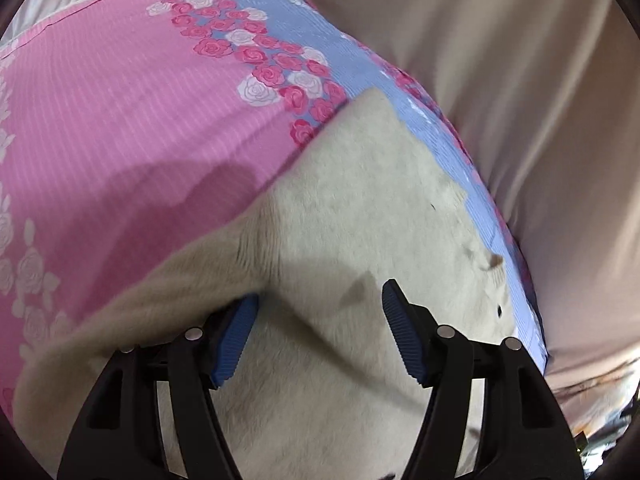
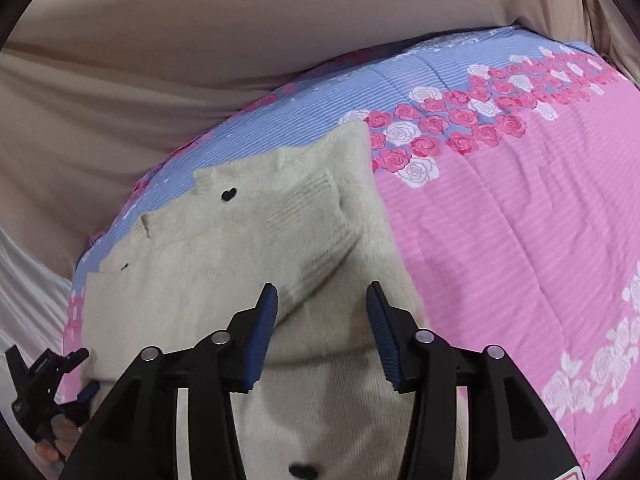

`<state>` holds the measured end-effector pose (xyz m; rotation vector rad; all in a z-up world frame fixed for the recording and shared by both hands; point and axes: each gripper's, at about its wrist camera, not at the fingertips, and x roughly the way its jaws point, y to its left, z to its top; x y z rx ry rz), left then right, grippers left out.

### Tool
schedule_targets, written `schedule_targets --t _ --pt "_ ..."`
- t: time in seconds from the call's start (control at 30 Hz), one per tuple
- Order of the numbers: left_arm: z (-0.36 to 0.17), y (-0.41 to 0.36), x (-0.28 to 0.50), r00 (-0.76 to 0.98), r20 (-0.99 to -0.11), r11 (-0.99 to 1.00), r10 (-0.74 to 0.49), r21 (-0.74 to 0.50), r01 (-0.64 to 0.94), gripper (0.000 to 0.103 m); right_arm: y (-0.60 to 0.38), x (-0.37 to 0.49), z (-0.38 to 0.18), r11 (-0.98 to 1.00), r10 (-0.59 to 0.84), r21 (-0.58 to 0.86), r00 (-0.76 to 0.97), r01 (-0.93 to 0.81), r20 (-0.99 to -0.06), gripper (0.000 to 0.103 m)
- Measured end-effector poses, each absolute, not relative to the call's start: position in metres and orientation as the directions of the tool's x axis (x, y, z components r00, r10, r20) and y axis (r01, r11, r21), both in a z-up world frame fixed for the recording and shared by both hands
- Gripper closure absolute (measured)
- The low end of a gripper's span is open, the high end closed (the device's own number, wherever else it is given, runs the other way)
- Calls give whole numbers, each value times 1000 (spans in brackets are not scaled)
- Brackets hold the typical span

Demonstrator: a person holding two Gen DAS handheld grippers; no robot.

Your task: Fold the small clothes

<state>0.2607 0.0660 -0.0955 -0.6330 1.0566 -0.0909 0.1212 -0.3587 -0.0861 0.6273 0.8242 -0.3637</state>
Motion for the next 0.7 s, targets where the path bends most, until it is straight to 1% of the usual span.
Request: schedule_targets --t 0.03,0.07,0.1,0.13,0.17,0.2,0.27,0.33,0.37,0.4,0.43,0.47,0.5,0.57,0.63,0.7 --pt "-95 65 264 506 -788 826 -351 -515 -229 56 -359 128 -87 766 -55 375 635 522 -770 57" --pt "-94 65 267 505 -794 833 -339 -503 -231 62 -359 135 -88 770 -46 380 638 513 -769 65" --pt "-94 65 271 508 -797 840 -327 -491 -230 77 -362 141 -90 774 -32 388 643 501 -766 77" --pt "-92 64 274 513 -801 852 -308 -472 -227 87 -361 146 -88 783 -26 385 643 490 -765 95" --pt "-88 66 276 524 -798 857 -297 -465 -222 89 -360 147 -83 790 -36 382 658 480 -752 96" --pt "-80 67 276 551 -785 862 -283 -461 -213 93 -358 145 -73 797 -44 388 687 462 -726 96" --pt "-68 70 275 590 -762 871 -265 -452 -192 93 -356 135 -45 815 -86 383 744 436 -663 96" --pt "-62 69 276 616 -752 889 -235 -423 -177 92 -360 129 -40 814 -88 397 765 424 -638 96" --pt "-66 67 277 609 -762 898 -219 -401 -179 91 -362 132 -48 818 -92 376 744 435 -662 96" --pt "-76 63 282 578 -789 909 -208 -374 -184 90 -365 137 -63 822 -93 344 702 454 -706 96" --pt "-84 61 285 556 -806 916 -203 -357 -184 89 -368 141 -83 821 -70 325 648 469 -759 96" --pt "-93 59 286 536 -825 927 -180 -325 -189 89 -370 142 -95 814 -44 328 615 479 -787 95" --pt "-96 59 285 536 -825 930 -177 -319 -184 89 -370 137 -98 806 -29 349 621 477 -783 95" --pt "-89 62 274 548 -813 926 -197 -339 -169 85 -369 120 -85 798 -47 367 656 478 -753 89" --pt "-81 68 263 549 -805 917 -224 -365 -162 77 -367 100 -72 791 -52 384 677 477 -734 84" --pt "-75 72 250 551 -803 922 -225 -359 -146 74 -366 78 -66 790 -55 384 678 479 -733 84"
